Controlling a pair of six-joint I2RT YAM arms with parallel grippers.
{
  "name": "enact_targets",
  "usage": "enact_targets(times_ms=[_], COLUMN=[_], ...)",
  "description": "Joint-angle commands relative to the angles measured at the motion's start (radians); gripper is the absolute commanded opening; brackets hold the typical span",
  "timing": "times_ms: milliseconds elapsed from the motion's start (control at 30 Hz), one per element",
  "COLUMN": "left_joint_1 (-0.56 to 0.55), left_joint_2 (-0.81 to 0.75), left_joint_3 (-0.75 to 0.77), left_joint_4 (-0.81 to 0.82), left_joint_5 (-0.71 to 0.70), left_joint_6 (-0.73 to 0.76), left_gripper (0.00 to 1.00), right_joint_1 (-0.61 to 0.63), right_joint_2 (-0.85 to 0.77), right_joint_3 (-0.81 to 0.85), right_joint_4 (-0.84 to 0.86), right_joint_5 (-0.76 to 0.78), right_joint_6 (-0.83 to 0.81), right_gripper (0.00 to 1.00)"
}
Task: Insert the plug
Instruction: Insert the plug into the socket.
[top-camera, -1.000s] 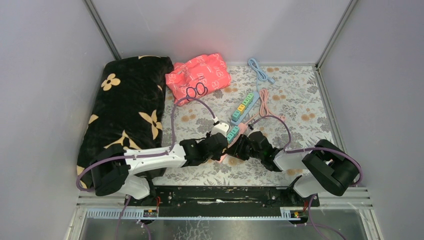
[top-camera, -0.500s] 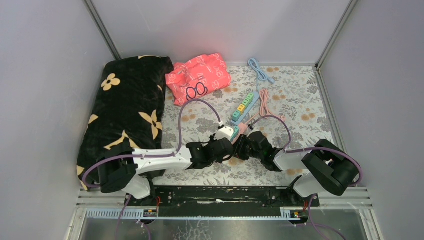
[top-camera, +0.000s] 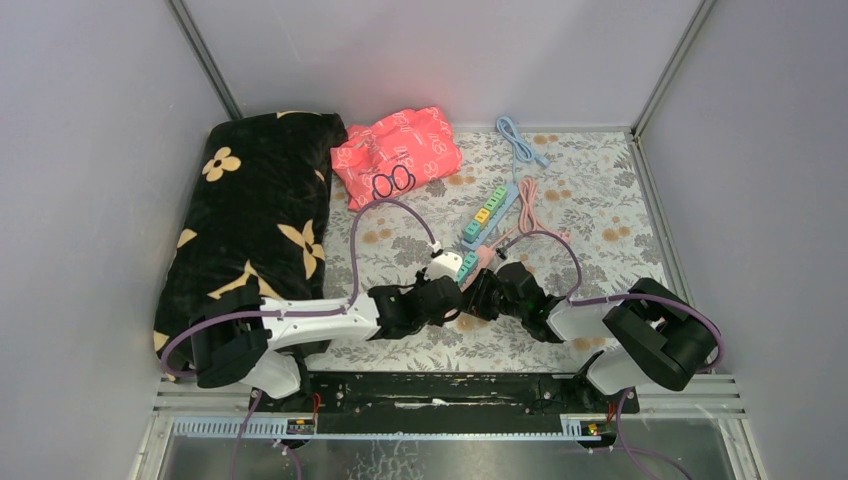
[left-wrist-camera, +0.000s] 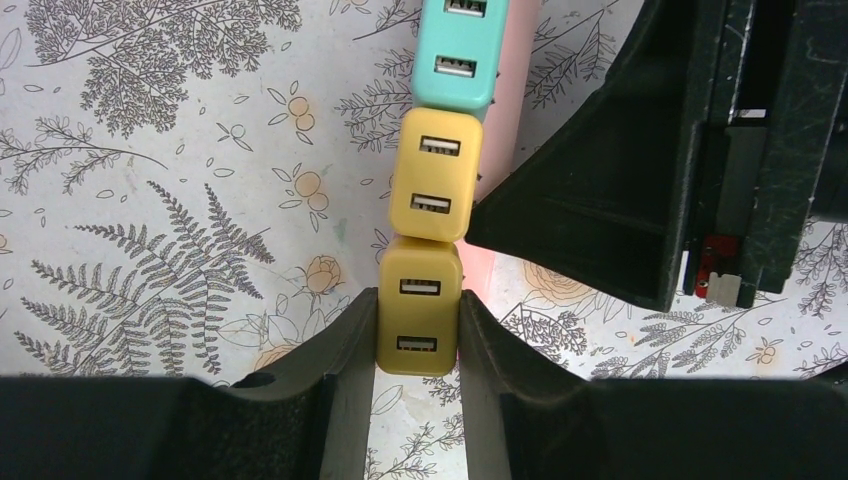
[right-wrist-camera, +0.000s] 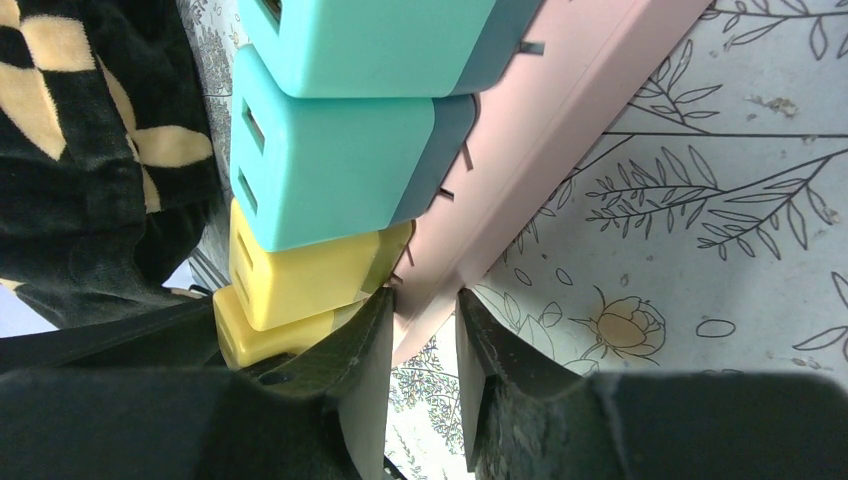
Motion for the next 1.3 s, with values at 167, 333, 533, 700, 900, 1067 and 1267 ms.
enact_targets(times_ms=[167, 333, 533, 700, 900, 1067, 1267], left_joint_1=[0.083, 0.103, 0.084, 0.046, 0.041, 0.04, 0.043], left_joint_2=[0.008, 0.008, 0.089, 0.149, 0.17, 0.171, 0.14], left_joint_3=[-0.09, -0.119, -0.095, -0.064, -0.059, -0.082, -0.134], left_joint_4=[-0.011, -0.004, -0.013, -0.023, -0.004, -0.017, -0.034], left_joint_5=[0.117, 0.139, 0.153, 0.148, 0.196, 0.216, 0.236], left_joint_6=[-0.08, -0.082, -0.069, -0.063, -0.063, -0.08, -0.113], left_gripper=[0.0, 0.0, 0.0, 0.0, 0.0, 0.0, 0.0], right_joint_1=[0.008, 0.007, 0.006, 0.003, 0.001, 0.002, 0.001], right_joint_2=[0.035, 0.044, 0.056, 0.053, 0.068, 0.072, 0.075], right_joint_3=[0.022, 0.025, 0.028, 0.024, 0.032, 0.035, 0.037], right_joint_4=[-0.008, -0.006, 0.002, 0.001, 0.003, 0.003, 0.002], right_joint_5=[-0.01, -0.014, -0.024, -0.021, -0.03, -0.033, -0.033], right_joint_6=[-0.007, -0.006, -0.006, -0.004, -0.004, -0.005, -0.006], right_gripper=[0.33, 0.33, 0.33, 0.33, 0.33, 0.32, 0.32])
